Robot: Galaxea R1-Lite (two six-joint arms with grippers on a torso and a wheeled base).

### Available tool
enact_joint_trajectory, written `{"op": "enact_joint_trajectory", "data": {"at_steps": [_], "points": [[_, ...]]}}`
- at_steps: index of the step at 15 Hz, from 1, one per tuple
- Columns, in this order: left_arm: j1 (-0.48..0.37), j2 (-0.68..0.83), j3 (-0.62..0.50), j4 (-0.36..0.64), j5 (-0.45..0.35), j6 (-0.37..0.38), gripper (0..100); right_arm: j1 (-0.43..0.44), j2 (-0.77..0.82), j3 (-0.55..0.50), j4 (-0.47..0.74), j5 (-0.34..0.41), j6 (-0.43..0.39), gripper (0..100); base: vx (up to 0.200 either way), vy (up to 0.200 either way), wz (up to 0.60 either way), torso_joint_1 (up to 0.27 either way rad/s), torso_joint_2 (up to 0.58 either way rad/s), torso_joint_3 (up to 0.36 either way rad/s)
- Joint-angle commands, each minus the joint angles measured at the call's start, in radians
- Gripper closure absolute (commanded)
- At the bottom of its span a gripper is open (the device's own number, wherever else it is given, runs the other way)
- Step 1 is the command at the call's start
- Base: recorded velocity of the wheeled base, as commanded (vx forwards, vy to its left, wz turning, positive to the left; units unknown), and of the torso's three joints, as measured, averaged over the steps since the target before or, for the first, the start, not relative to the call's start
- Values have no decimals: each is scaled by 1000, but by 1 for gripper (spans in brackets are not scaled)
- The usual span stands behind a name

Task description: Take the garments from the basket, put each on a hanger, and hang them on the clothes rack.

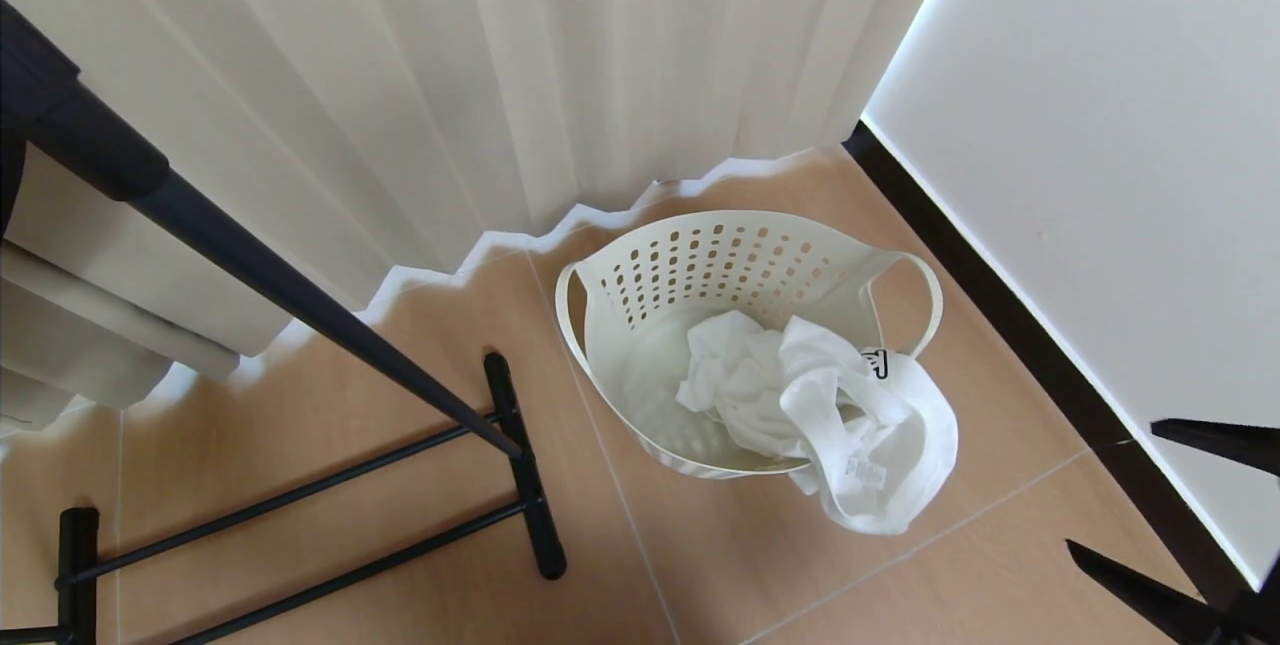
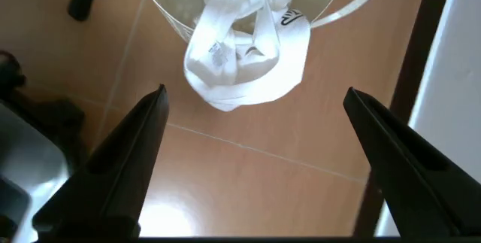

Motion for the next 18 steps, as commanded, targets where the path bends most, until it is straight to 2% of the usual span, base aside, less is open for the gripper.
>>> {"op": "enact_joint_trajectory", "data": {"at_steps": [1,3,4,5,8,12,15,18], "points": [[0,1,0,0,0,0,0,86,320,-192,4,-86,-211,0,0,0,0,0,0,0],[0,1,0,0,0,0,0,124,446,-287,2,-175,-346,0,0,0,0,0,0,0],[0,1,0,0,0,0,0,142,498,-316,-4,-223,-371,0,0,0,0,0,0,0],[0,1,0,0,0,0,0,173,550,-348,-7,-269,-371,0,0,0,0,0,0,0],[0,1,0,0,-2,2,0,188,659,-385,-36,-352,-366,0,0,0,0,0,0,0],[0,3,0,0,0,0,0,184,743,-377,-90,-361,-362,0,0,0,0,0,0,0],[0,1,0,0,0,0,0,178,806,-393,-99,-364,-300,0,0,0,0,0,0,0],[0,1,0,0,3,-1,0,164,860,-408,-177,-364,-297,0,0,0,0,0,0,0]]}}
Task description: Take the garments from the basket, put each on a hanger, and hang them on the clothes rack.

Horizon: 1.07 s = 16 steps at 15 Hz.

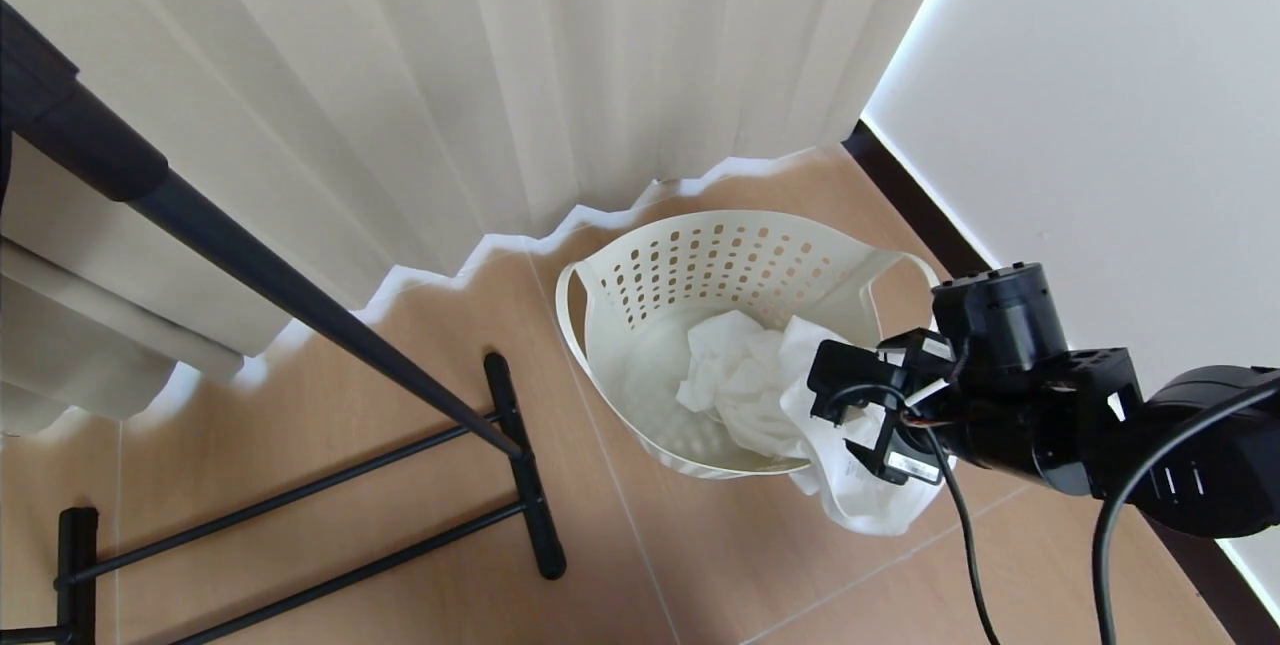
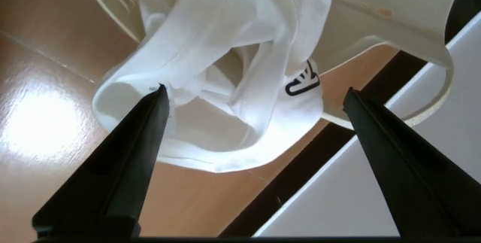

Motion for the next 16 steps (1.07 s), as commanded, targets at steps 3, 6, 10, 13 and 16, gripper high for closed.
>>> {"op": "enact_joint_trajectory", "data": {"at_steps": [3,6,10,13,16], "points": [[0,1,0,0,0,0,0,-9,106,-83,-24,-32,1,0,0,0,0,0,0,0],[0,1,0,0,0,0,0,-22,148,-136,-27,-48,1,0,0,0,0,0,0,0],[0,1,0,0,0,0,0,-44,203,-206,-27,-82,27,0,0,0,0,0,0,0],[0,1,0,0,0,0,0,-53,217,-214,-27,-81,41,0,0,0,0,0,0,0],[0,1,0,0,0,0,0,-65,226,-225,-28,-81,42,0,0,0,0,0,0,0]]}}
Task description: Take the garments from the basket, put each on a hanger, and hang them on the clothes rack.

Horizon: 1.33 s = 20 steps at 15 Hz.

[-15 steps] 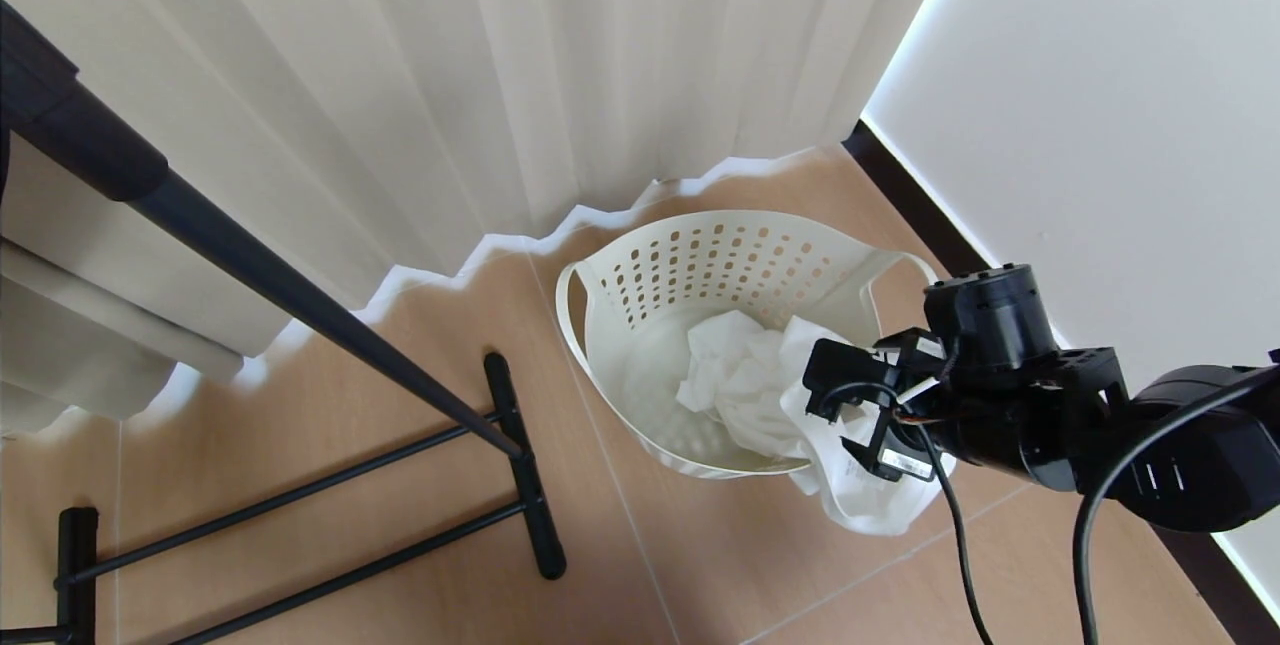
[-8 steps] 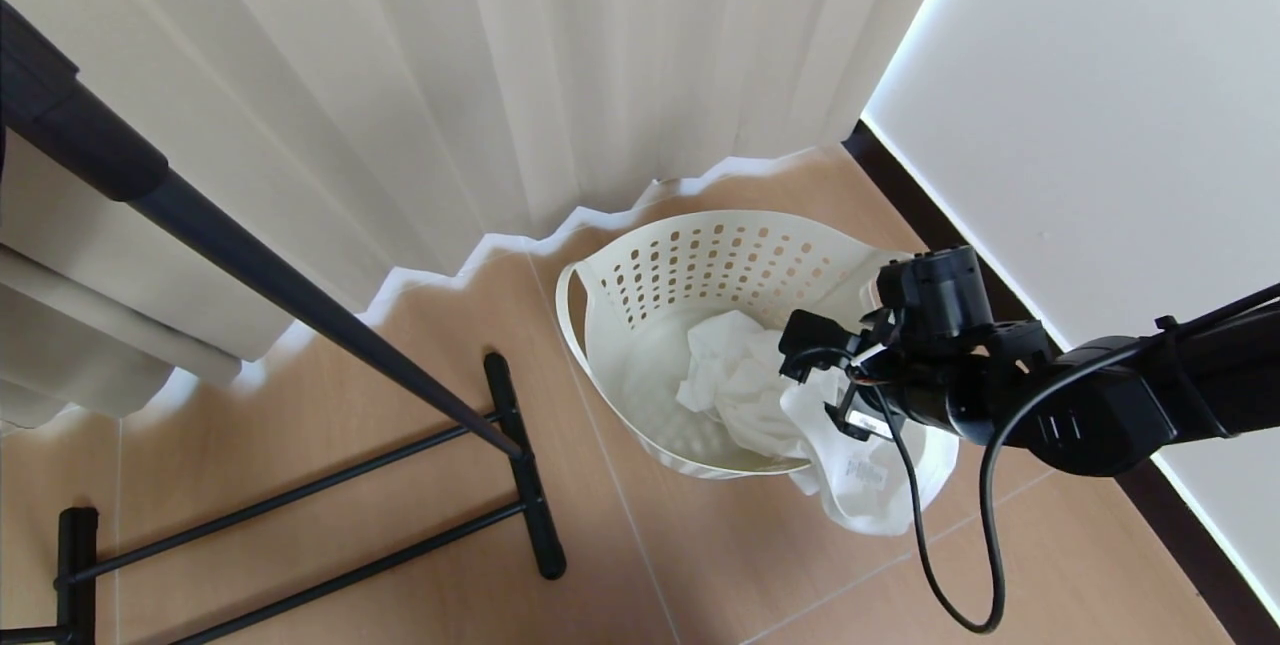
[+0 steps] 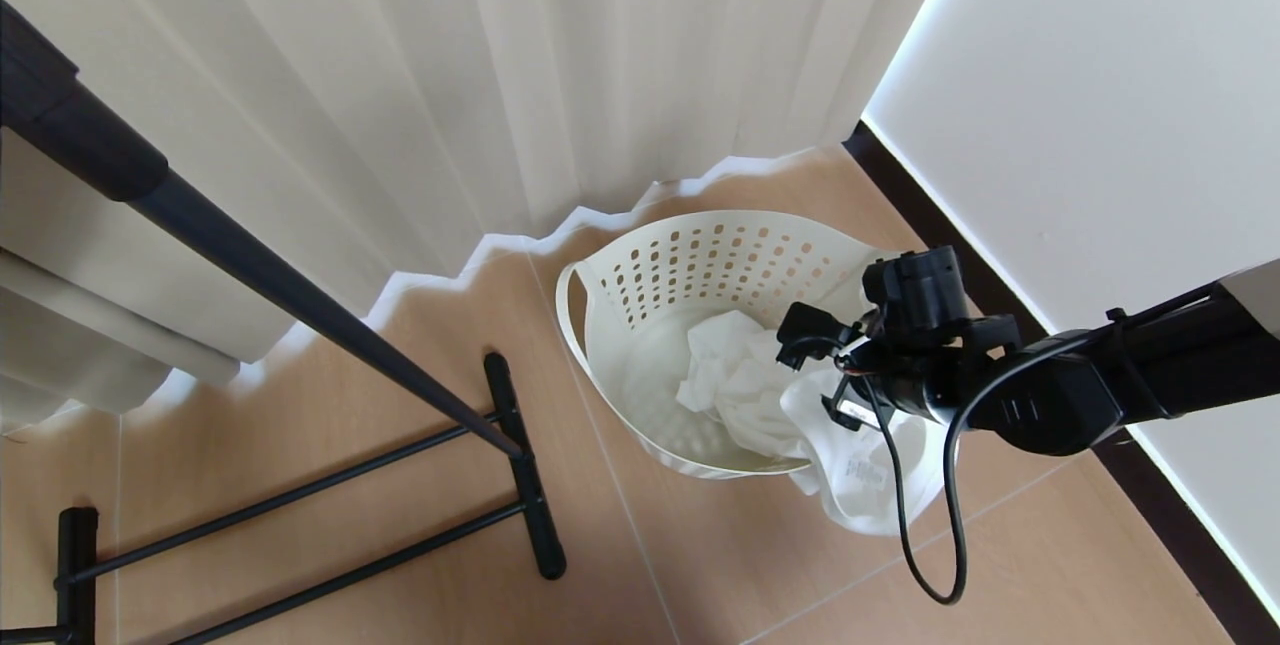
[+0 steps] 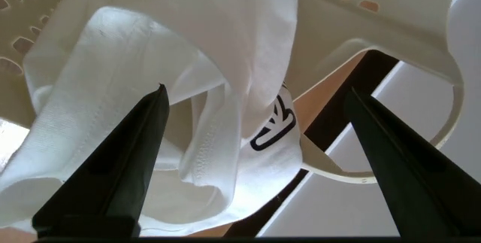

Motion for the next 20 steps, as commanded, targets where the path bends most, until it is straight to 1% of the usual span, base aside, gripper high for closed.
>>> {"op": "enact_joint_trajectory", "data": {"at_steps": [1,8,9,12,15,17,18,20], "points": [[0,1,0,0,0,0,0,-4,9,-9,1,0,0,0,0,0,0,0,0,0],[0,1,0,0,0,0,0,-4,32,-19,-1,0,13,0,0,0,0,0,0,0],[0,1,0,0,0,0,0,-4,32,-17,1,0,13,100,0,0,0,0,0,0],[0,1,0,0,0,0,0,-4,32,-17,-1,3,16,100,0,0,0,0,0,0],[0,1,0,0,0,0,0,-4,29,-16,-1,6,44,100,0,0,0,0,0,0],[0,1,0,0,0,0,0,-4,4,-8,-1,12,108,100,0,0,0,0,0,0],[0,1,0,0,0,0,0,-4,-44,4,1,32,174,100,0,0,0,0,0,0],[0,1,0,0,2,-2,0,17,-169,72,-1,77,291,100,0,0,0,0,0,0]]}}
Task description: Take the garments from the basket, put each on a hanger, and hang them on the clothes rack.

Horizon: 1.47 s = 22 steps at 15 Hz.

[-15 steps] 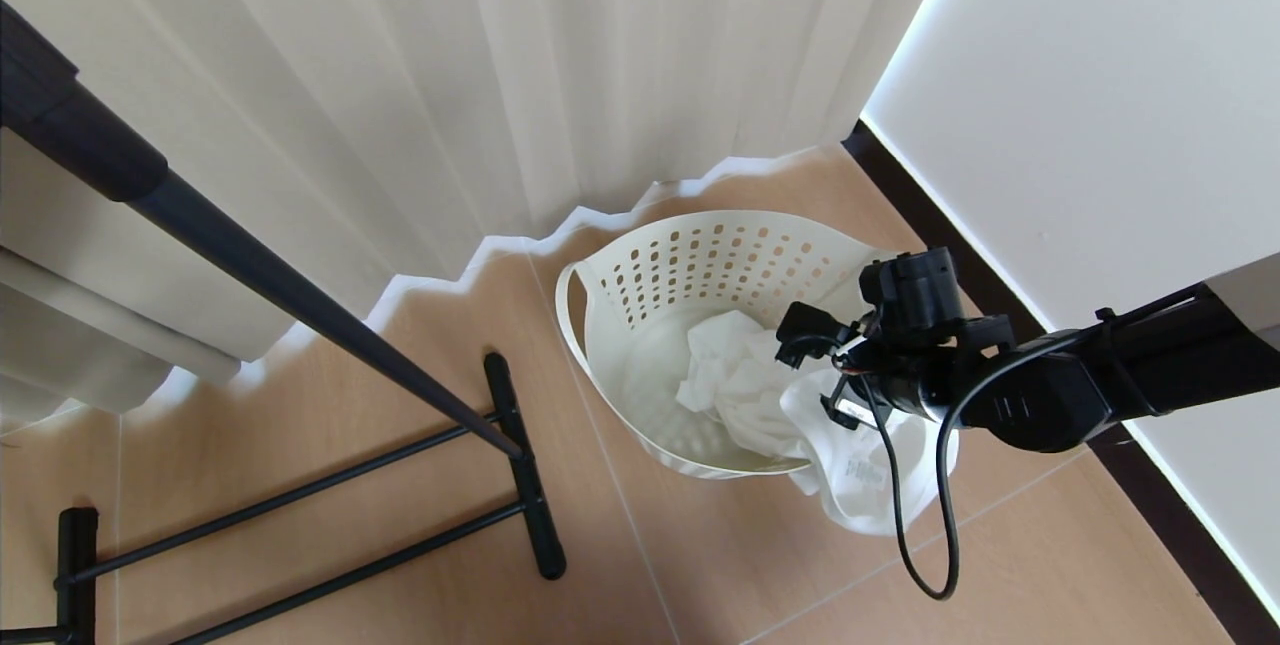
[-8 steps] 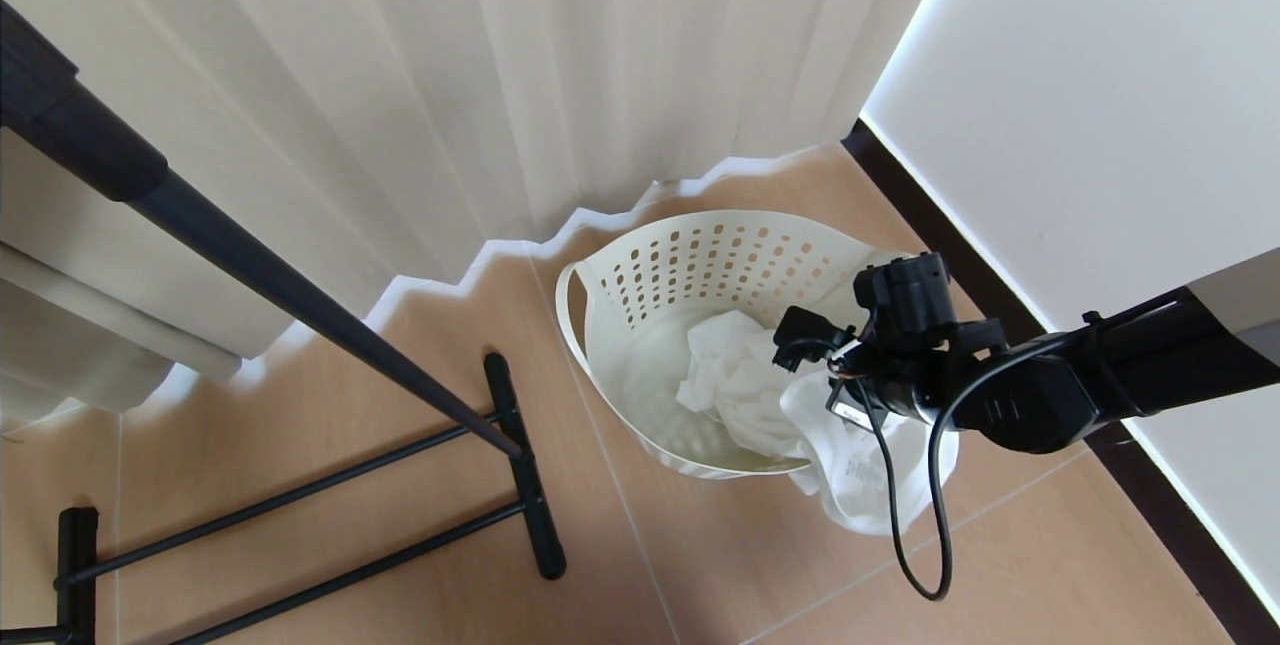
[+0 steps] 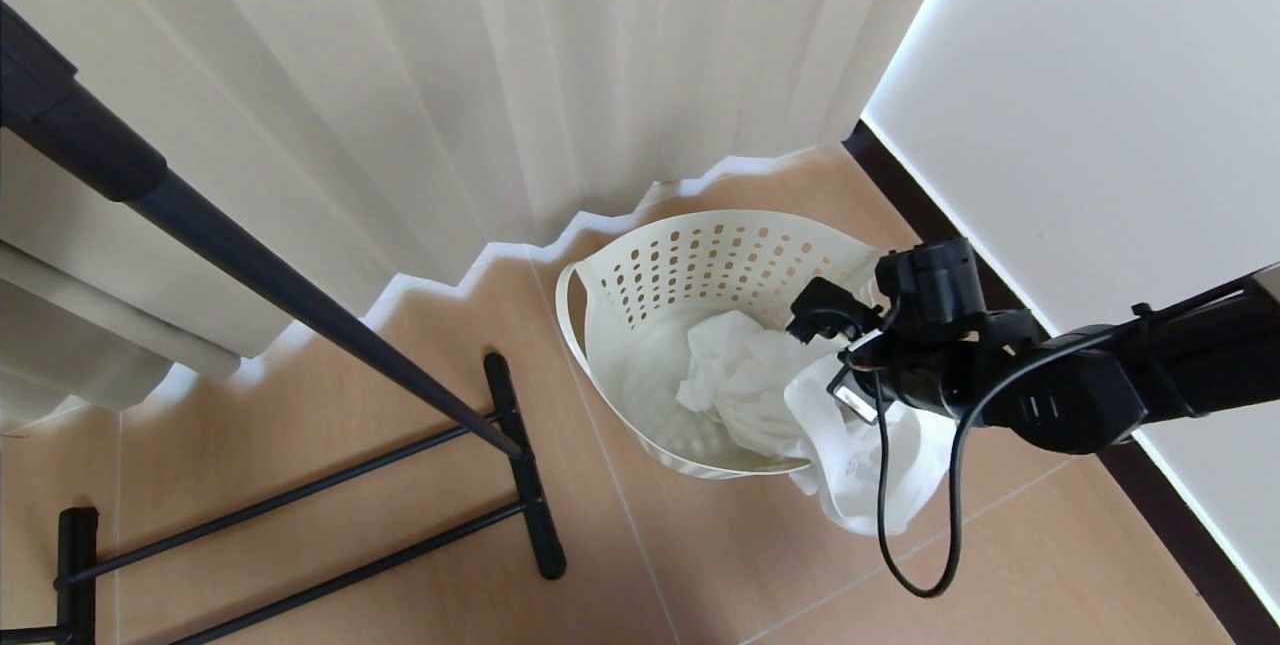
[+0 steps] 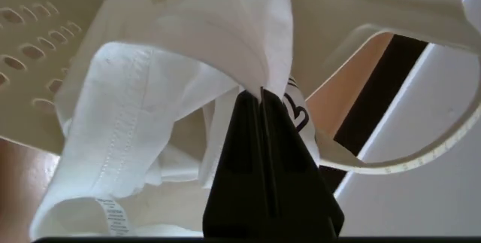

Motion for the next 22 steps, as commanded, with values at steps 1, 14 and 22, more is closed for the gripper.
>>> {"op": "enact_joint_trajectory", "data": {"at_steps": [1,14,22], "points": [[0,0,0,0,-1,0,0,42,-207,99,-1,47,109,100,0,0,0,0,0,0],[0,0,0,0,-4,6,0,285,-1020,398,-52,276,289,100,0,0,0,0,0,0],[-1,0,2,0,-4,6,0,236,-1013,400,-53,279,294,100,0,0,0,1,1,98]]}}
